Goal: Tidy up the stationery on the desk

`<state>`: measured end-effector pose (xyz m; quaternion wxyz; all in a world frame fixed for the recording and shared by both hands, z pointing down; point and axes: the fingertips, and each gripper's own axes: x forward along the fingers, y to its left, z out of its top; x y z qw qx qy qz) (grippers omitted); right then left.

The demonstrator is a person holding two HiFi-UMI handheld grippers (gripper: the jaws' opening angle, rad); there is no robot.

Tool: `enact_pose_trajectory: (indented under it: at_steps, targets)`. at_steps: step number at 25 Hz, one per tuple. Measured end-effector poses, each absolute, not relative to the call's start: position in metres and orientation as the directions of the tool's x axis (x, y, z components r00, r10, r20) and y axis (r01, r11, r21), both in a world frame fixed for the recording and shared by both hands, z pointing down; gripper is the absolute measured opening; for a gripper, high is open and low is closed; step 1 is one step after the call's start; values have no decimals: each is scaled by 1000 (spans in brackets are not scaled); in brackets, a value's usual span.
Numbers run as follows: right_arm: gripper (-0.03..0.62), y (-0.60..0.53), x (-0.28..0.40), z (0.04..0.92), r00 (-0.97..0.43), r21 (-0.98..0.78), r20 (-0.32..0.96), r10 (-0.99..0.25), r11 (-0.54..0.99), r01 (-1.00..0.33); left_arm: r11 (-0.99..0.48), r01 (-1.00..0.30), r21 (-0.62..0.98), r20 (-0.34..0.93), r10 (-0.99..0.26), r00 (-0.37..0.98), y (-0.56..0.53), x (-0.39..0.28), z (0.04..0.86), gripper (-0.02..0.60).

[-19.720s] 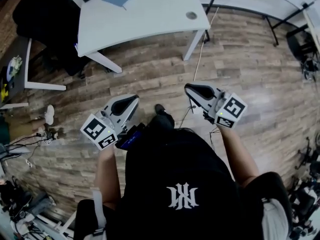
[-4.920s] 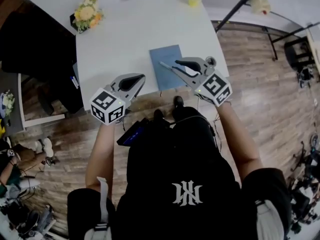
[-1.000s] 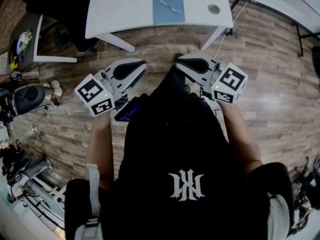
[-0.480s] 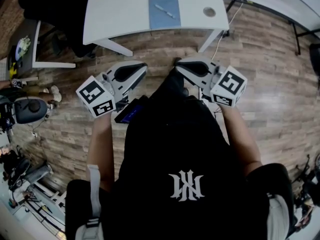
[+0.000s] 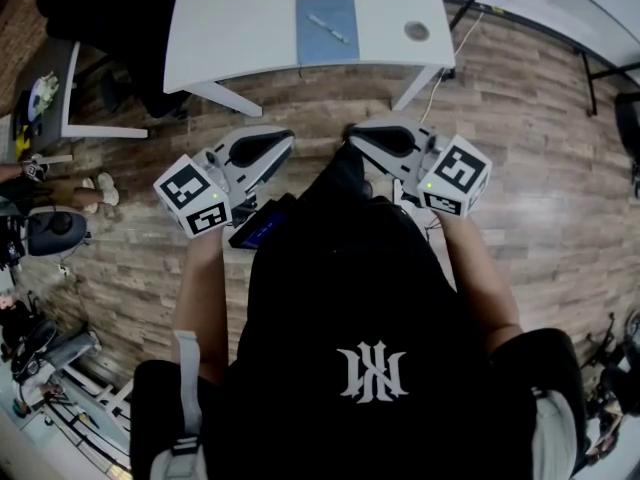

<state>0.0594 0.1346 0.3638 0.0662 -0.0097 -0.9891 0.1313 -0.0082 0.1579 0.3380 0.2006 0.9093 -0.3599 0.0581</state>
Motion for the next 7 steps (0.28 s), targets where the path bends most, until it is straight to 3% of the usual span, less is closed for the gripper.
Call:
enact_pose_trajectory:
  at_steps: [7]
  targets:
    - [38,125,60,365,-990,-260,134,35,965,-2,-664,-674,322,248,-628,737,147,-7,339,3]
